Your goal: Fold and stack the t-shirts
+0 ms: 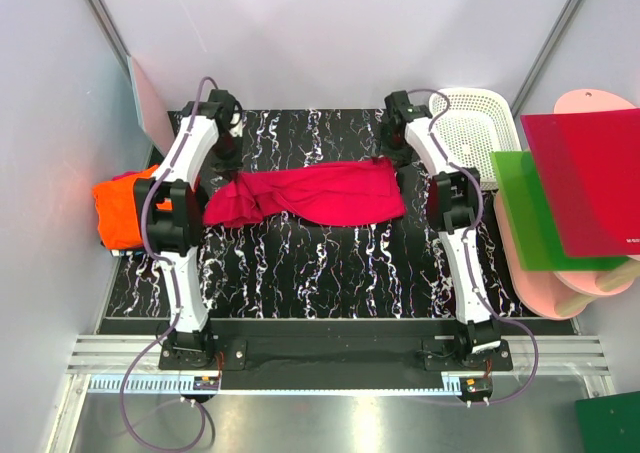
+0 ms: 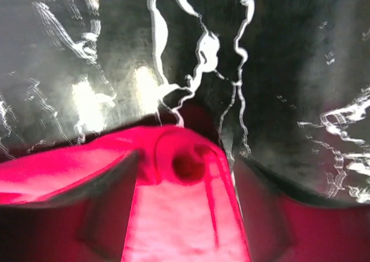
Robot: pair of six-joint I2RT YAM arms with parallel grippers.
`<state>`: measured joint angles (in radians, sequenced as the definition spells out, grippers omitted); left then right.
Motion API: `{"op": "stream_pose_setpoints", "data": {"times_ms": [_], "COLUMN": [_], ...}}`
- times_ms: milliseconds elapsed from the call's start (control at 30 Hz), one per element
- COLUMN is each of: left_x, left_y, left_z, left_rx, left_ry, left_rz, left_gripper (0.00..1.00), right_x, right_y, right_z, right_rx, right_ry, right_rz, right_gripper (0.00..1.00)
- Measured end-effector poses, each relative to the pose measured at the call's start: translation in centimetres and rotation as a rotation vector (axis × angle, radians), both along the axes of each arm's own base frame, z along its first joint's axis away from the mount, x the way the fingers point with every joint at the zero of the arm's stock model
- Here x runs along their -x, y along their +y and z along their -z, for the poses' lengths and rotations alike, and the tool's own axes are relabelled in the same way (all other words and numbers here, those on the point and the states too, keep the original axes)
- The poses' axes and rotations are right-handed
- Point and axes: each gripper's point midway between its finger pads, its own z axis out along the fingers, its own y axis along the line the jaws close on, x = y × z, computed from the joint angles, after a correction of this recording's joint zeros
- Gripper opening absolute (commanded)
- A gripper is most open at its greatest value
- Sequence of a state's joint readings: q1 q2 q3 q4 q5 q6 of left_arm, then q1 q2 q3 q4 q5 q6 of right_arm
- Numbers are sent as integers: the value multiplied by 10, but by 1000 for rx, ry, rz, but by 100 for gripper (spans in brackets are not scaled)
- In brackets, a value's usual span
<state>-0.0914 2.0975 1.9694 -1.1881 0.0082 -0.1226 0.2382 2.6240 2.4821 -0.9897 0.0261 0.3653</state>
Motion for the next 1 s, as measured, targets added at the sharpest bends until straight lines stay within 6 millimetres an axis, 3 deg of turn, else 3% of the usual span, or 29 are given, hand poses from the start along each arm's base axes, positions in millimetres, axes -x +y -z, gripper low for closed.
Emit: {"op": "stream_pose_setpoints", "data": {"times_ms": [100,267,400,433,500,700,1000], "left_x": [2,8,9,9,9,10,14], "left_y": [-9,-17,-16,-16,-15,-19,-21], "left_z": [0,3,3,3,3,3,8], "left_rx": [-20,-45,-58,-62,-71,-92,-100], "left_ry": [1,16,18,17,17,15,30], "left_rz": [27,57,60,62,62,74,83], "left_gripper": [20,21,23,23,23,23,23], "right_x": [-1,45,82,89,98,124,122], "right_y": [-1,-11,-14,-13,-11,-1,9], "right_z": [-14,-50,-82,-86,-89,-54,0], "right_rx": [3,5,-31,-42,-69,-137,-171], "right_ry": [-20,0,-8,-9,-10,102,212], "right_rz": [-4,-15,-28,-28,-32,-31,-7], "right_gripper": [81,76,66,58,55,52,52]}}
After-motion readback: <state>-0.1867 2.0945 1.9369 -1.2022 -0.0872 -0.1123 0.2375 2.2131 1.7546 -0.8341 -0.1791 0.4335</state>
